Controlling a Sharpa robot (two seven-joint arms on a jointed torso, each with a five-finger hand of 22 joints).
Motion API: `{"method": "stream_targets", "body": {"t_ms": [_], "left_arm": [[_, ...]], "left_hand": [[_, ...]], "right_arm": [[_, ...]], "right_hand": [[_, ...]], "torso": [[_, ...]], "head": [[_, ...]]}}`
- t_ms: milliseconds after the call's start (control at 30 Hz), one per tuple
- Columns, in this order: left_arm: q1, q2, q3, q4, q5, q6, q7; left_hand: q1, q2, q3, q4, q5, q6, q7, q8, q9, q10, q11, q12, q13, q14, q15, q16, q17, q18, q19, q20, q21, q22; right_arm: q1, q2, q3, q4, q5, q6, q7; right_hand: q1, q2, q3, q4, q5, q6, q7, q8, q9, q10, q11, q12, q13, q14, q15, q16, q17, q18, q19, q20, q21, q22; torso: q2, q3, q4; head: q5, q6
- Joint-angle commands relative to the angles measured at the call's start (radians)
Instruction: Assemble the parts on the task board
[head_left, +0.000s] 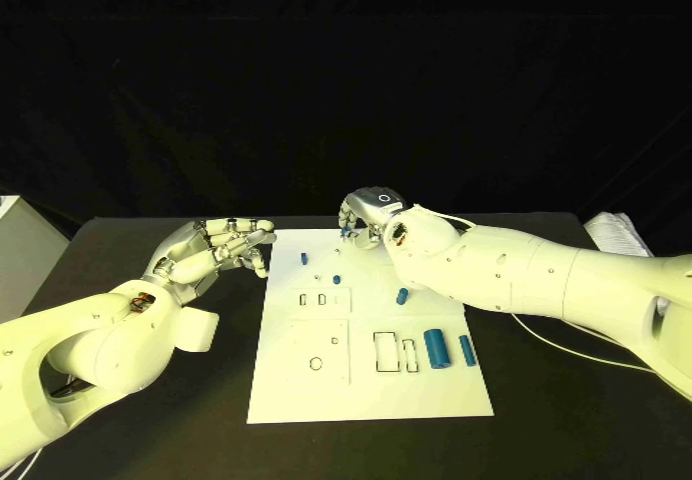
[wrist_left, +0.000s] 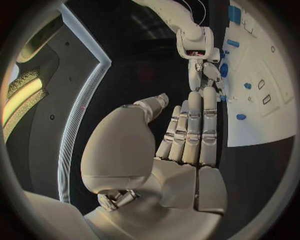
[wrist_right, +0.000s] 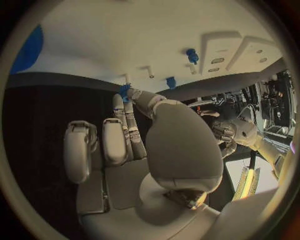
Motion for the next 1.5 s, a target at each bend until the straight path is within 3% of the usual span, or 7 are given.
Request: {"method": "stream_targets", "body": {"t_ms": [33,400,1067,1267,1333,1400,1500], "left_arm": [[0.002,0.001,0.001,0.003,-0.006,0.019,0.004],[0.003,0.002,0.001,0.002,-0.006,0.020,0.004],[0.004,0.004,0.001,0.000,-0.006,0.022,0.002],[0.005,0.004,0.001,-0.001,-0.006,0.022,0.002],[0.005,0.004,0.001,-0.002,-0.006,0.022,0.002],[0.005,0.003,0.001,-0.002,-0.006,0.022,0.002],[0.005,0.003,0.001,-0.003,-0.006,0.022,0.002]], "left_hand": [[-0.006,0.006,0.005,-0.002,0.001,-0.004,0.003,-0.007,0.001,-0.007,0.003,-0.006,0.001,-0.007,0.002,0.005,0.001,0.021,-0.008,0.002,0.004,0.001],[-0.006,0.006,0.005,-0.002,0.001,-0.004,0.003,-0.007,0.001,-0.007,0.003,-0.006,0.001,-0.007,0.002,0.005,0.001,0.021,-0.008,0.002,0.004,0.001],[-0.006,0.006,0.005,-0.002,0.001,-0.004,0.003,-0.007,0.001,-0.007,0.003,-0.006,0.001,-0.007,0.002,0.005,0.001,0.021,-0.008,0.002,0.004,0.001],[-0.006,0.006,0.005,-0.002,0.001,-0.004,0.003,-0.007,0.001,-0.007,0.003,-0.006,0.001,-0.007,0.002,0.005,0.001,0.021,-0.008,0.002,0.004,0.001],[-0.006,0.006,0.005,-0.002,0.001,-0.004,0.003,-0.007,0.001,-0.007,0.003,-0.006,0.001,-0.007,0.002,0.005,0.001,0.021,-0.008,0.002,0.004,0.001],[-0.006,0.006,0.005,-0.002,0.001,-0.004,0.003,-0.007,0.001,-0.007,0.003,-0.006,0.001,-0.007,0.002,0.005,0.001,0.021,-0.008,0.002,0.004,0.001],[-0.006,0.006,0.005,-0.002,0.001,-0.004,0.003,-0.007,0.001,-0.007,0.003,-0.006,0.001,-0.007,0.002,0.005,0.001,0.021,-0.008,0.002,0.004,0.001]], "right_arm": [[-0.002,0.005,0.000,-0.002,0.008,0.019,0.015],[-0.008,0.019,0.000,-0.020,0.010,0.025,0.018],[-0.016,0.038,-0.002,-0.051,0.010,0.059,0.019],[-0.017,0.040,-0.003,-0.059,0.018,0.029,0.037],[-0.017,0.038,-0.003,-0.057,0.021,0.011,0.045],[-0.017,0.033,-0.003,-0.053,0.023,-0.004,0.050],[-0.016,0.020,-0.003,-0.035,0.024,-0.028,0.054]], "right_hand": [[-0.001,0.004,0.001,-0.005,0.005,-0.002,0.003,0.002,0.000,0.021,-0.016,0.000,0.002,0.019,-0.004,0.004,0.000,-0.015,0.014,-0.007,0.002,0.059],[-0.001,0.004,0.001,-0.005,0.005,-0.003,0.003,0.002,0.001,0.020,-0.016,-0.001,0.002,0.019,-0.004,0.004,0.000,-0.015,0.014,-0.007,0.002,0.059],[-0.015,-0.006,-0.002,-0.006,0.003,-0.020,0.009,-0.006,0.004,0.006,-0.009,-0.013,0.005,0.016,0.001,-0.001,-0.011,-0.012,0.007,-0.003,-0.008,0.047],[-0.050,-0.049,-0.002,0.005,-0.009,-0.105,0.034,-0.057,-0.008,-0.119,0.023,-0.020,-0.018,-0.009,0.029,-0.051,-0.090,0.013,-0.054,0.019,-0.105,-0.071],[-0.049,-0.059,-0.027,0.003,-0.010,-0.149,0.031,-0.082,-0.016,-0.195,0.031,-0.020,-0.034,-0.039,0.035,-0.101,-0.162,0.037,-0.109,0.028,-0.199,-0.181],[-0.037,-0.054,-0.070,0.003,-0.009,-0.163,0.037,-0.093,-0.018,-0.233,0.037,-0.018,-0.042,-0.053,0.040,-0.126,-0.197,0.049,-0.134,0.033,-0.252,-0.237],[-0.022,-0.043,-0.113,0.006,-0.007,-0.168,0.030,-0.099,-0.021,-0.247,0.039,-0.016,-0.043,-0.057,0.041,-0.133,-0.211,0.052,-0.137,0.035,-0.275,-0.257]], "torso": [[0.001,-0.0009,0.0004],[0.000,-0.0022,0.0042],[0.002,-0.0018,0.0005],[0.001,-0.0010,-0.0001],[0.001,-0.0009,-0.0005],[0.001,-0.0009,-0.0010],[0.001,-0.0006,-0.0013]], "head": [[0.002,-0.001],[0.002,-0.003],[0.003,-0.003],[0.005,-0.006],[0.005,-0.006],[0.006,-0.006],[0.005,-0.005]]}}
